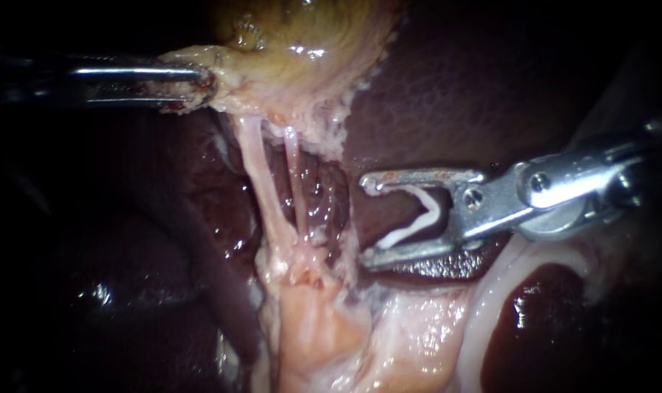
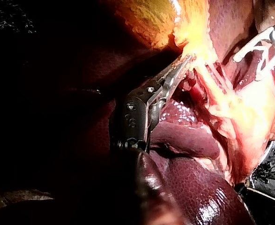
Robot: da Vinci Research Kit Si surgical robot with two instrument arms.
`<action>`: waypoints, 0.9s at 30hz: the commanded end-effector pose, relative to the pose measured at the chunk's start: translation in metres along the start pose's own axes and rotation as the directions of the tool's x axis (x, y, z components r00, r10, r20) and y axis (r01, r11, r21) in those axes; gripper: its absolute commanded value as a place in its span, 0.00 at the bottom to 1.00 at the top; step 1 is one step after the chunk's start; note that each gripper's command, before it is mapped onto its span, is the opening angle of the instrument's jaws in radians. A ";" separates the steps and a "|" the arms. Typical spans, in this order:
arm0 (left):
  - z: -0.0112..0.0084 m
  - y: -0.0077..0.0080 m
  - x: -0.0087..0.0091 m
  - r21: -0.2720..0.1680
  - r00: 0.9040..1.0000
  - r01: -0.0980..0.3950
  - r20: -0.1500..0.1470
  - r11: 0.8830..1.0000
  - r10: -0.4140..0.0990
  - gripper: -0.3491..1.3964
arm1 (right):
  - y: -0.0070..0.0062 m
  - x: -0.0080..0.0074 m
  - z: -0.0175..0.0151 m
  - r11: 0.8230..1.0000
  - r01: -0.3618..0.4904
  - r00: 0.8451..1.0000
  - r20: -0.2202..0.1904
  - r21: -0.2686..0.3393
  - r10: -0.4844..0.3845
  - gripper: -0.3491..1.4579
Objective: Clipping first clip left tube
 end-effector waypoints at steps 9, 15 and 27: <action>0.0000 -0.0001 0.0000 0.003 1.000 0.001 0.000 1.000 -0.001 0.00 | -0.0012 0.0017 0.0031 0.999 -0.031 0.999 -0.043 0.031 0.032 0.47; 0.0001 -0.0001 0.0000 0.003 1.000 0.001 0.000 1.000 -0.001 0.00 | -0.0013 0.0021 0.0045 0.998 -0.047 0.997 -0.051 0.043 0.049 0.47; 0.0000 0.0000 0.0000 0.004 1.000 0.001 0.000 1.000 -0.001 0.00 | -0.0007 0.0003 0.0076 0.997 -0.061 0.997 -0.049 0.045 0.064 0.47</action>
